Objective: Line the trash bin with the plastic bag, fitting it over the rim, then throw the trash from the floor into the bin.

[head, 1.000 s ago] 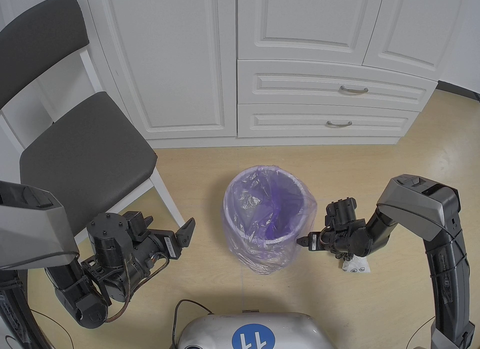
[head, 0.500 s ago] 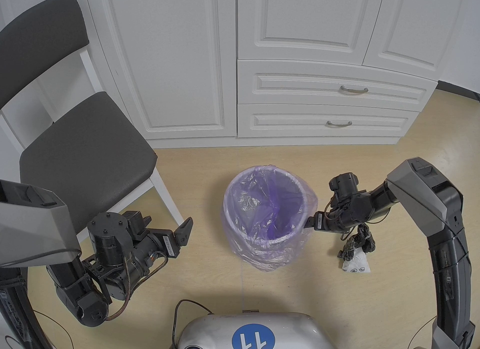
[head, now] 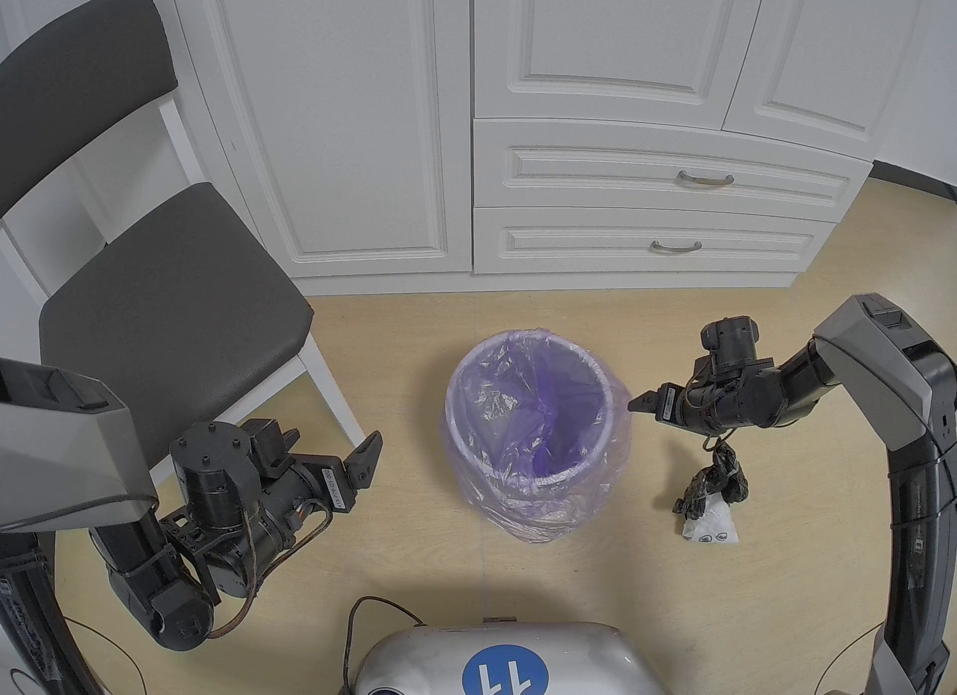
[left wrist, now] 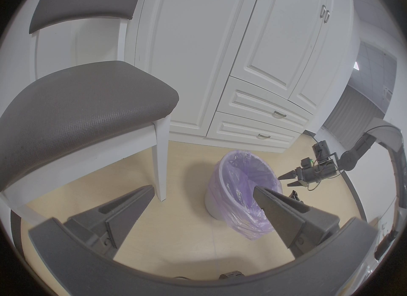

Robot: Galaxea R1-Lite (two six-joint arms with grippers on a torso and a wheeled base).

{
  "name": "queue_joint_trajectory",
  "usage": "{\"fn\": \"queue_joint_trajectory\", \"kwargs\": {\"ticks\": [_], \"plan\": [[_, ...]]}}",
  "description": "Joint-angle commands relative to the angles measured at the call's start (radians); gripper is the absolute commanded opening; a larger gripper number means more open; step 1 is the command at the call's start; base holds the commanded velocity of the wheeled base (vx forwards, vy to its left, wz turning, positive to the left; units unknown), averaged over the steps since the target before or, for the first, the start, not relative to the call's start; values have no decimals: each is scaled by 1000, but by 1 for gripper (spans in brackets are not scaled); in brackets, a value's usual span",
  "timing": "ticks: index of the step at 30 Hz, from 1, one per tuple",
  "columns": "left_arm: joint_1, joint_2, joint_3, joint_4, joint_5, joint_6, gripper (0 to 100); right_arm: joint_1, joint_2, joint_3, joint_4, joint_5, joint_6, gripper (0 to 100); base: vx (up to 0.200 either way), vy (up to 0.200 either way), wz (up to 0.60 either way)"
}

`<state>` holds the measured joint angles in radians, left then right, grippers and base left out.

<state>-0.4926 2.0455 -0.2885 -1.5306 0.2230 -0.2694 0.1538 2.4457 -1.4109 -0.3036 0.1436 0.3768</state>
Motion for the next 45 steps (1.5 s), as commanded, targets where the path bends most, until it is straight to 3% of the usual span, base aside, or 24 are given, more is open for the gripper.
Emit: {"fn": "queue_joint_trajectory", "kwargs": {"ticks": [1,7,9,13,15,27,30,33,40,41,45], "plan": [[-3,5,-1,0,-2,-2,100,16,174,-119,-72,-2,105,100,0,0,0],[-6,7,-1,0,-2,-5,100,46,248,-207,23,-13,99,100,0,0,0],[-3,10,-6,0,-4,-7,100,49,295,-319,149,-29,90,100,0,0,0],[0,12,-8,0,-4,-7,100,50,377,-447,245,-142,65,100,0,0,0],[-1,12,-8,0,-4,-7,100,50,388,-484,297,-159,56,100,0,0,0],[-14,96,-12,-2,-1,-7,100,52,380,-491,324,-168,62,100,0,0,0],[-23,128,-29,-2,4,-7,100,44,311,-430,314,-148,68,100,0,0,0],[-24,125,-23,-2,6,-7,100,32,211,-295,258,-59,70,100,0,0,0],[-20,67,-21,-2,6,-11,100,6,87,-63,81,-21,70,100,0,0,0],[-14,62,-23,0,-4,-19,100,-16,-1,75,-19,-21,76,100,0,0,0],[-14,97,-49,-2,-19,-73,100,-30,-171,340,-175,-22,148,100,0,0,0]]}}
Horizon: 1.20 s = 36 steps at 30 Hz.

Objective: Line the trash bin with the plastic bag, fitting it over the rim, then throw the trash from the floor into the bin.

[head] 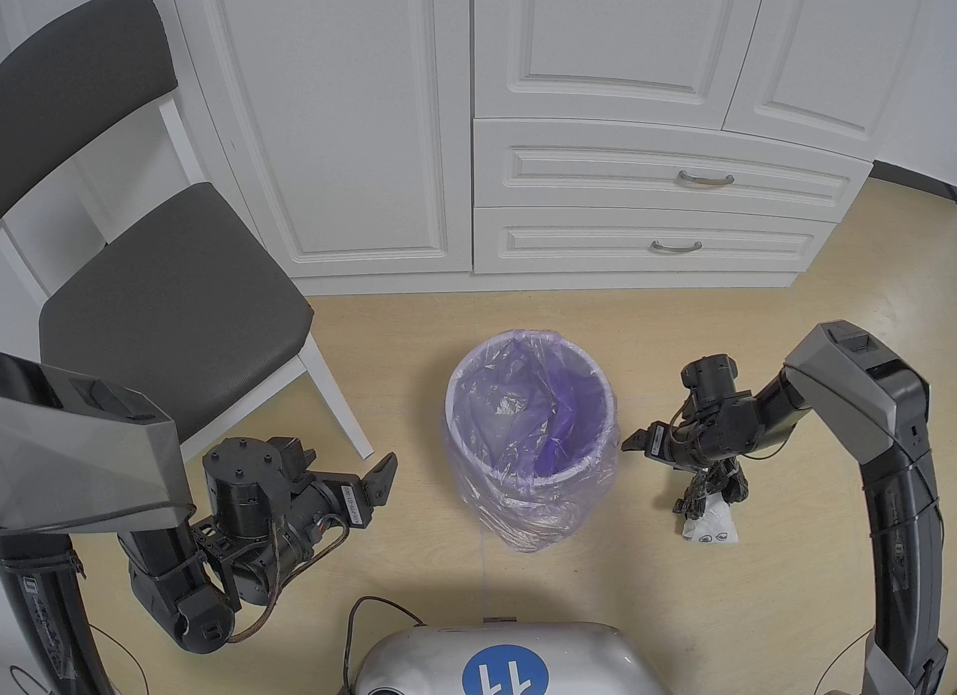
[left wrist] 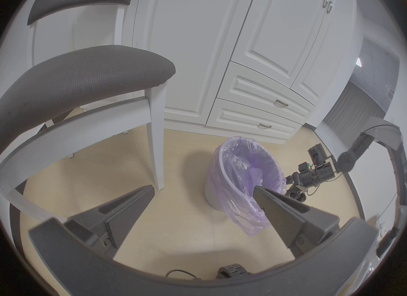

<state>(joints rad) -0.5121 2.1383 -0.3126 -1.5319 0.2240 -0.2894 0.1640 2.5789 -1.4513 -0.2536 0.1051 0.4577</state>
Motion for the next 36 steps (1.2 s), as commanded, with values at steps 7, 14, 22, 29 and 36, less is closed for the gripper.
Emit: {"fn": "queue_joint_trajectory", "kwargs": {"ticks": [7,14,22,29,36], "plan": [[24,129,-117,1,-95,-63,100,-32,-396,701,-486,-154,116,100,0,0,0],[27,173,-186,13,-111,-62,100,-61,-447,856,-650,-248,134,100,0,0,0],[40,292,-237,6,-111,-63,100,-44,-493,884,-668,-283,111,100,0,0,0],[57,351,-255,1,-114,-62,100,-34,-470,884,-665,-320,76,100,0,0,0],[83,430,-306,1,-109,-53,100,-12,-430,887,-678,-321,59,100,0,0,0]]}}
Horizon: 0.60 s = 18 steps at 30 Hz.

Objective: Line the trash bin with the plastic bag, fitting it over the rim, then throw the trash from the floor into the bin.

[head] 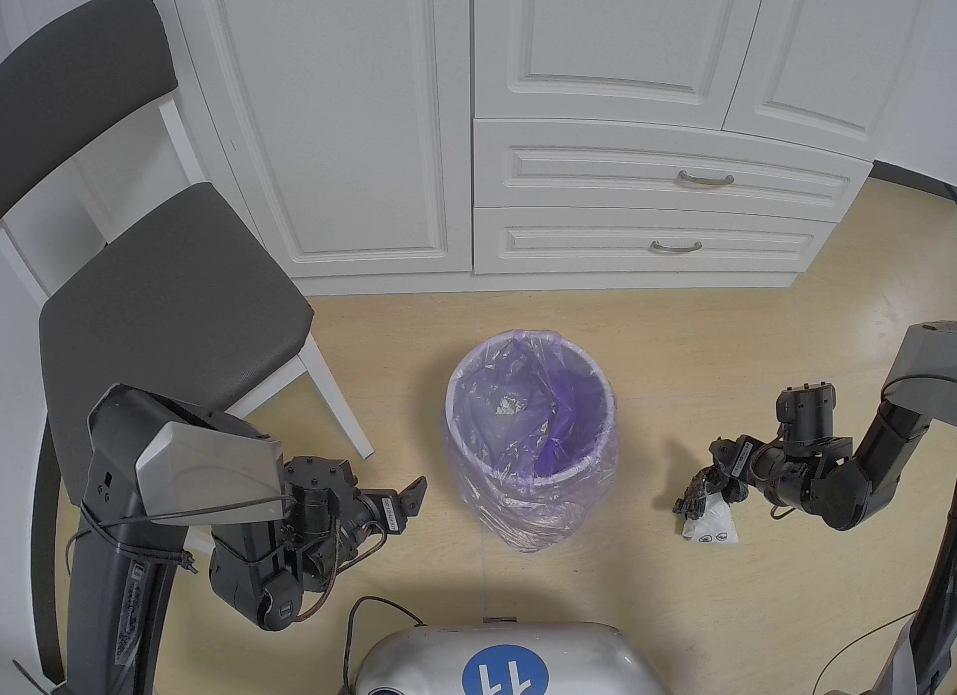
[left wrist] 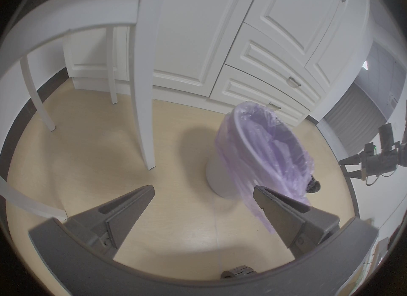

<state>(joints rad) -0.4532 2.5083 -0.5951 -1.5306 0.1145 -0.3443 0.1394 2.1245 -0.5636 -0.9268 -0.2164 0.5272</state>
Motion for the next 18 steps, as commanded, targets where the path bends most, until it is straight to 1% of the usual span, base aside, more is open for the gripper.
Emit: {"fn": "queue_joint_trajectory", "kwargs": {"ticks": [1,5,10,13,16,18], "plan": [[33,58,-22,0,1,2,100,17,23,-4,-4,0,-15,100,0,0,0],[44,46,-18,0,1,4,100,31,40,-5,-3,0,-70,100,0,0,0],[59,4,-6,0,-1,13,100,22,81,-24,-4,0,-82,100,0,0,0],[62,-49,20,0,-9,14,100,6,103,-50,-9,11,-79,100,0,0,0],[65,-103,47,0,-27,16,100,6,97,-48,-24,9,-85,100,0,0,0],[67,-151,74,0,-30,33,100,17,60,-19,-27,8,-107,100,0,0,0]]}}
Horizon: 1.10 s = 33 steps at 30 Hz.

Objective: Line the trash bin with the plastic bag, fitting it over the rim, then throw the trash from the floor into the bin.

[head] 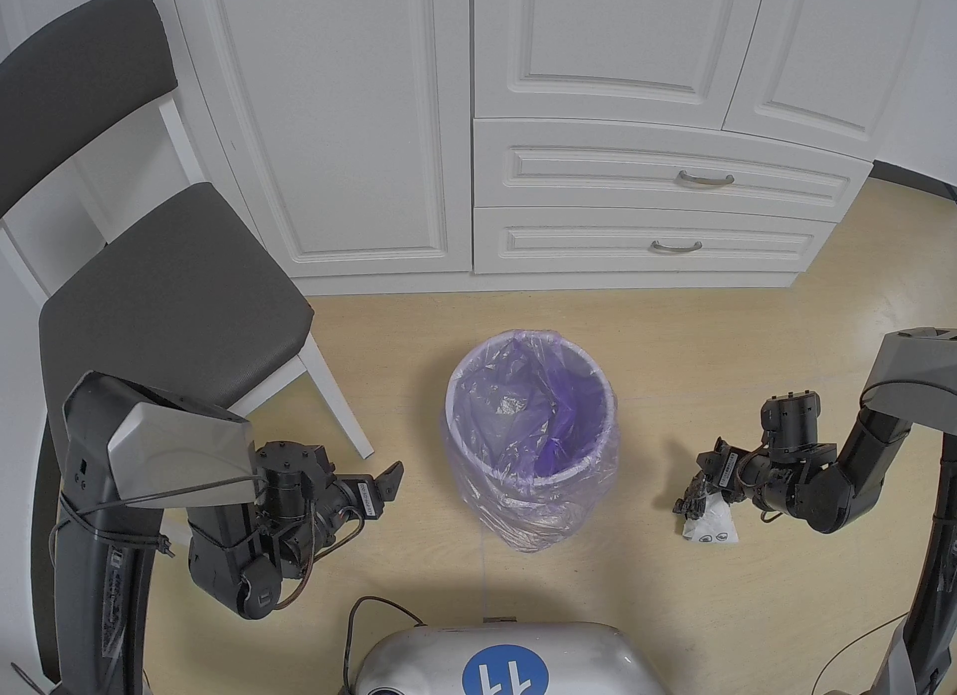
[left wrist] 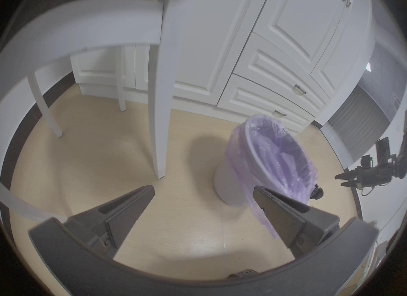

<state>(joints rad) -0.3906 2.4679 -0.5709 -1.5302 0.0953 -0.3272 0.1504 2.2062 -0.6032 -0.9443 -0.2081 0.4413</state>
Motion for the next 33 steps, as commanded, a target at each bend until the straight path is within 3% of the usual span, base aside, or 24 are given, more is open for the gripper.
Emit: {"fn": "queue_joint_trajectory", "kwargs": {"ticks": [1,11,18,33], "plan": [[6,-139,71,-1,-12,37,100,9,-52,45,-11,-2,-46,100,0,0,0],[-43,-411,246,-1,-16,189,100,15,-220,237,-159,4,-259,100,0,0,0],[-45,-501,318,-1,-12,284,100,9,-286,344,-215,7,-434,100,0,0,0],[-4,-609,398,-1,-9,473,100,-29,-408,441,-225,30,-644,100,0,0,0]]}}
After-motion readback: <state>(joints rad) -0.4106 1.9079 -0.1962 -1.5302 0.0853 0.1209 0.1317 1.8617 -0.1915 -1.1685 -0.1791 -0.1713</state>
